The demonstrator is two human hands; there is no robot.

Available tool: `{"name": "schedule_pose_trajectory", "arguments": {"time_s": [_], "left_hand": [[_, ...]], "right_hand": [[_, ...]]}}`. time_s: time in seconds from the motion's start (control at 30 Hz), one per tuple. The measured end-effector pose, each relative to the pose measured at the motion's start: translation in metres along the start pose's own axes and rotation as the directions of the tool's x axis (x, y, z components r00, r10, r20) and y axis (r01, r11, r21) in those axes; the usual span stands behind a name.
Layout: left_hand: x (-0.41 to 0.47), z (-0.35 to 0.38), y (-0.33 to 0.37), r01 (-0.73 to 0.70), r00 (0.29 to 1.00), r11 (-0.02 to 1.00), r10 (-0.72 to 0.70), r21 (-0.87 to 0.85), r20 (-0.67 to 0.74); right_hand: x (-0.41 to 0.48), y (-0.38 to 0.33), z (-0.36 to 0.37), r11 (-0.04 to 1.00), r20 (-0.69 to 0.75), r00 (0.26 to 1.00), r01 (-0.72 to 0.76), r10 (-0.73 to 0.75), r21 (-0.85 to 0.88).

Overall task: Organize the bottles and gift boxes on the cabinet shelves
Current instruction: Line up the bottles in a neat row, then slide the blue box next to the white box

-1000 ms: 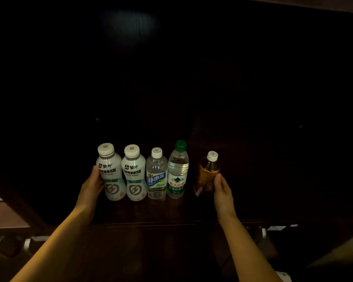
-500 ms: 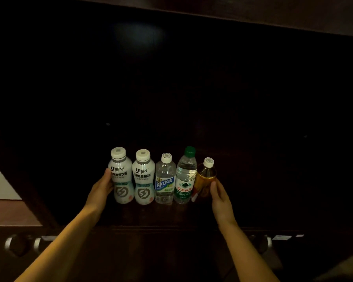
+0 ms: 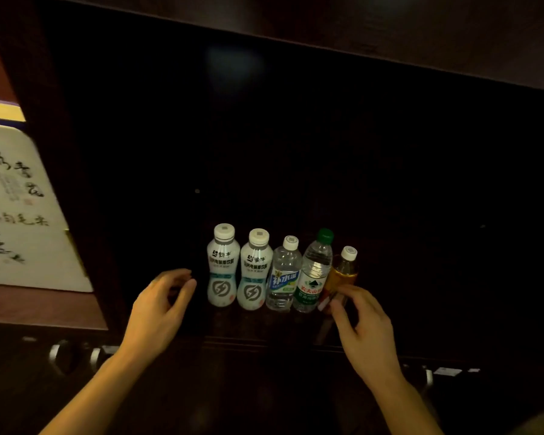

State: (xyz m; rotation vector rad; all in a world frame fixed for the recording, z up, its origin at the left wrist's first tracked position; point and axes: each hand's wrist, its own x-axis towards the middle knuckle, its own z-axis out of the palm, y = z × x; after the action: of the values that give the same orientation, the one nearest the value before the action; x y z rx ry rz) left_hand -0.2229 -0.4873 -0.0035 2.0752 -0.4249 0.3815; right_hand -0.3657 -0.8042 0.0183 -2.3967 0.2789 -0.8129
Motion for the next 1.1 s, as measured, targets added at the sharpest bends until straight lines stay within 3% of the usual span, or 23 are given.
{"name": "schedule_pose_trajectory", "arguments": {"time_s": [0.2, 0.4, 0.5, 0.73, 1.1], "left_hand": [[-0.033, -0.045, 0.015, -0.075, 0.997, 0.988, 0.079, 0.135, -0.025], [-0.078, -0.106, 0.031, -0.069, 0.989, 0.941, 0.109, 0.332, -0.104], [-0.101, -0.135, 0.035, 0.015, 0.992, 0.887, 0.044, 0.461, -0.117], [-0.147, -0.188, 0.030, 0.166, 0.973, 0.800, -0.038, 0.577, -0.227], [-0.179, -0.306, -0.019, 0.372, 0.897, 0.720, -0.115, 0.586, -0.427]], "right_hand": [[-0.010, -0.048, 0.011, 0.985, 0.032, 0.984, 0.173, -0.173, 0.002], [-0.009, -0.093, 0.036, 0.929, 0.085, 0.934, 0.330, -0.347, 0.168], [-0.016, -0.121, 0.054, 0.884, 0.077, 0.899, 0.405, -0.432, 0.233], [-0.039, -0.184, 0.095, 0.820, 0.130, 0.833, 0.483, -0.538, 0.307], [-0.067, -0.324, 0.190, 0.655, 0.230, 0.634, 0.591, -0.738, 0.471]]}}
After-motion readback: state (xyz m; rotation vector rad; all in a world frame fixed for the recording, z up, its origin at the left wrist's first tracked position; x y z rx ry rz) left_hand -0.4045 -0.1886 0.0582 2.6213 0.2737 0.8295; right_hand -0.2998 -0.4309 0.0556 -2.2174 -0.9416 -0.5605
